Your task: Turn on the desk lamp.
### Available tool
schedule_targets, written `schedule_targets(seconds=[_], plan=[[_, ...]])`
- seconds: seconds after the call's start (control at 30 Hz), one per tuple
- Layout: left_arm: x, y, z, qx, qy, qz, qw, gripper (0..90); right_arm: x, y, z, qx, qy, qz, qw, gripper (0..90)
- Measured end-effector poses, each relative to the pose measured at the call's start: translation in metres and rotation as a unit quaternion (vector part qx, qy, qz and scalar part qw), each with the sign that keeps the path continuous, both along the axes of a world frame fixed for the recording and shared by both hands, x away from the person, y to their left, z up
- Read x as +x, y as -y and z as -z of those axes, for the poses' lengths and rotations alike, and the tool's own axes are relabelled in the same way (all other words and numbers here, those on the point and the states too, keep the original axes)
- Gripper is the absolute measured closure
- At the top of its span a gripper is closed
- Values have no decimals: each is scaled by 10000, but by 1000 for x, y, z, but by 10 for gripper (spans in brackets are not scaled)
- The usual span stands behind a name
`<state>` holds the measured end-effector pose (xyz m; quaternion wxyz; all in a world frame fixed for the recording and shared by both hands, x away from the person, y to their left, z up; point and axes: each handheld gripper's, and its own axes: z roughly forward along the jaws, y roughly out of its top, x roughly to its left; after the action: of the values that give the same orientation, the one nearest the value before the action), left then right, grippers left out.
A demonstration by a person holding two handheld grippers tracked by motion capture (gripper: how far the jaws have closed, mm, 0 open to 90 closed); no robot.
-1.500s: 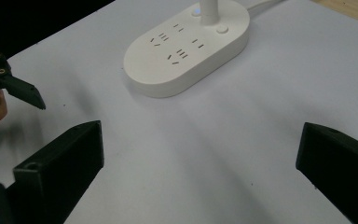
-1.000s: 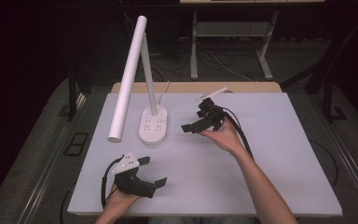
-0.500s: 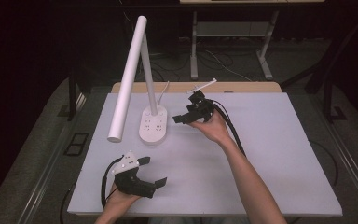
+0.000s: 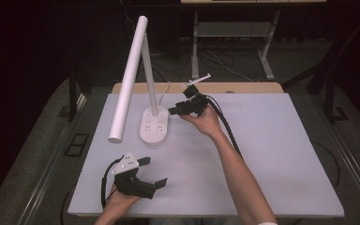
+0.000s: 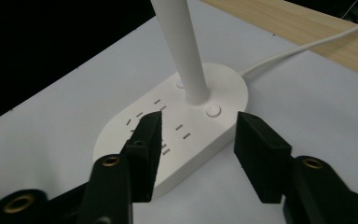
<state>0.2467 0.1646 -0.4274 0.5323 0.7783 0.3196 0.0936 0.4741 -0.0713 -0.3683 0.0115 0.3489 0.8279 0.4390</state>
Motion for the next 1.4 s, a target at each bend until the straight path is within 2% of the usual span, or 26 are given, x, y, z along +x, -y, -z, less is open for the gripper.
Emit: schedule_targets(seconds=[0.37, 0.53, 0.8, 0.97, 1.2, 1.37, 1.4], plan=[[0, 0, 0, -29, -8, 5, 10000, 0, 14, -18, 11, 94, -107, 4, 9999, 798], [0, -1, -1, -45, 0, 17, 10000, 0, 21, -22, 17, 155, -127, 76, 9998, 886], [0, -1, -1, -41, -3, 33, 10000, 0, 30, -24, 30, 362, -156, 213, 9990, 896], [0, -1, -1, -37, -3, 31, 10000, 0, 37, -26, 45, 565, -424, 341, 9969, 897], [0, -2, -1, -51, -1, 28, 10000, 0, 41, -36, 61, 593, -526, 377, 9961, 897], [0, -1, -1, -52, 13, 52, 10000, 0, 41, -43, 68, 489, -430, 404, 9971, 898], [0, -1, -1, -48, 14, 54, 10000, 0, 41, -43, 69, 532, -429, 414, 9968, 898]])
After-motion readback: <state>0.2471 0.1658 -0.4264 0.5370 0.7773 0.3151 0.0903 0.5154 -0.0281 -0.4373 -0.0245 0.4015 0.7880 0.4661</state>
